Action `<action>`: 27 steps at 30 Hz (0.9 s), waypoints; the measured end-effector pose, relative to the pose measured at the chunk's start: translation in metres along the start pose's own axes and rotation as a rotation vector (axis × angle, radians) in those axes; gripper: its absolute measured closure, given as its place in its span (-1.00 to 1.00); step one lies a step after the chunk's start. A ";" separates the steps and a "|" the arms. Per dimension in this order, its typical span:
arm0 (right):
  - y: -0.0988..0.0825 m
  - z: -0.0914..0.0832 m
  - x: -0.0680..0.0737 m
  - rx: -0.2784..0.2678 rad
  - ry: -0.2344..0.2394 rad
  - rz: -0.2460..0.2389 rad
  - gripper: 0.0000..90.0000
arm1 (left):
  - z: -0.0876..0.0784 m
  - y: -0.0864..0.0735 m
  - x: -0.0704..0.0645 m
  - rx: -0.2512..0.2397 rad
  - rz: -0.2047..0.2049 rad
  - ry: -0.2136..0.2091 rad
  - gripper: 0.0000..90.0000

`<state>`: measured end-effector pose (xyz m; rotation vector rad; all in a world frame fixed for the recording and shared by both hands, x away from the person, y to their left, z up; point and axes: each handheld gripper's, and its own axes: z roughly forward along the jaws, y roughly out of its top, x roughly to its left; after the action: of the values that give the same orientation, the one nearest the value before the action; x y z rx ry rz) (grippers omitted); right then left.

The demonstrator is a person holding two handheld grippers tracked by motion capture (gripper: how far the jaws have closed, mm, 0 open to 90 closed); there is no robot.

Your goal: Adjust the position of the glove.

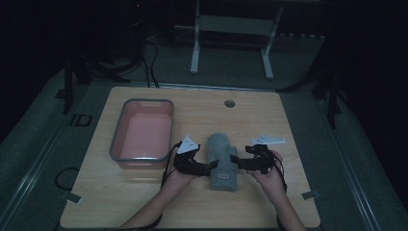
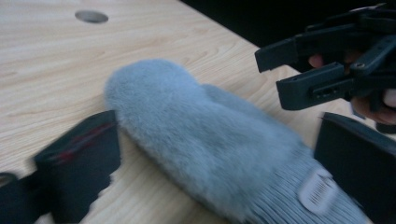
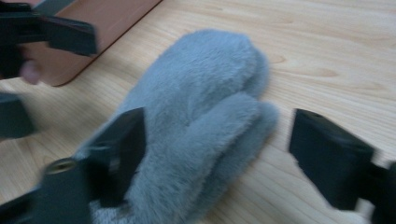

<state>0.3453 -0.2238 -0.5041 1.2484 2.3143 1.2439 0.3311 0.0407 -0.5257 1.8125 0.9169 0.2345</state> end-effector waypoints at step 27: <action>-0.023 0.040 -0.007 0.130 -0.002 0.077 -0.22 | 0.046 -0.016 0.007 0.234 -0.083 0.002 -0.66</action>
<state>0.3579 -0.2126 -0.5470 1.3917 2.4009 1.1298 0.3533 0.0149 -0.5609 1.9819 1.0542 0.0789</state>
